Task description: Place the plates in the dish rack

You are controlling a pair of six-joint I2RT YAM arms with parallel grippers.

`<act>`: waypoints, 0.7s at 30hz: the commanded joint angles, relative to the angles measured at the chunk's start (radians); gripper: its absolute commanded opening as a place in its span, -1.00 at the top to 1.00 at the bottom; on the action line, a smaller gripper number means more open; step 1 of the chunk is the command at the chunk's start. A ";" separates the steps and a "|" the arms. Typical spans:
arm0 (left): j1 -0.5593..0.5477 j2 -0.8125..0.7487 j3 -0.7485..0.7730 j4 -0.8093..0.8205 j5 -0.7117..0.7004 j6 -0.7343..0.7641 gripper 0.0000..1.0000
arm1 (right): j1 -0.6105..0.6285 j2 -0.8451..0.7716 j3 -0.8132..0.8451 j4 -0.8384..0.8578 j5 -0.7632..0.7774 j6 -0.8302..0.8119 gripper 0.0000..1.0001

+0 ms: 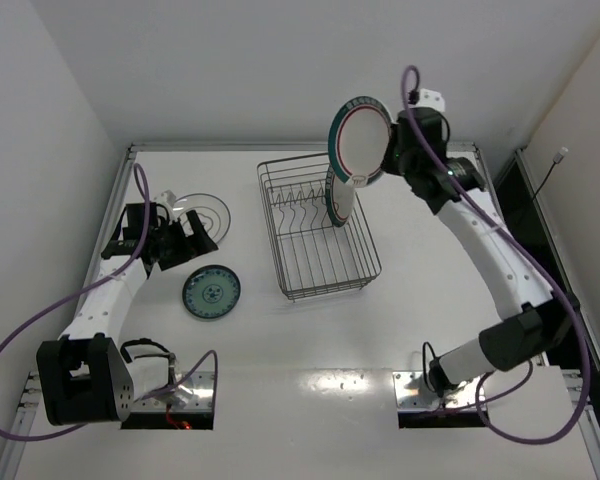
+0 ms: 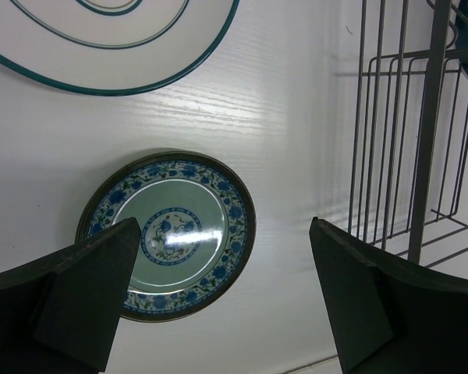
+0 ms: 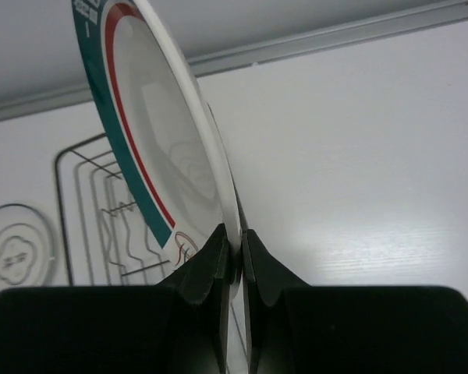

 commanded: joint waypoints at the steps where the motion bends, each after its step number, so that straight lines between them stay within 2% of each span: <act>1: -0.009 -0.004 0.026 0.015 -0.004 0.008 -0.77 | 0.105 0.106 0.115 -0.051 0.322 -0.060 1.00; 9: -0.009 -0.004 0.026 0.015 -0.004 0.008 -0.77 | 0.278 0.376 0.387 -0.215 0.631 -0.094 1.00; 15: -0.009 -0.004 0.026 0.015 -0.004 0.008 -0.77 | 0.361 0.476 0.407 -0.165 0.769 -0.177 1.00; 21: -0.009 -0.004 0.026 0.015 -0.004 0.008 -0.77 | 0.400 0.554 0.392 -0.136 0.812 -0.218 1.00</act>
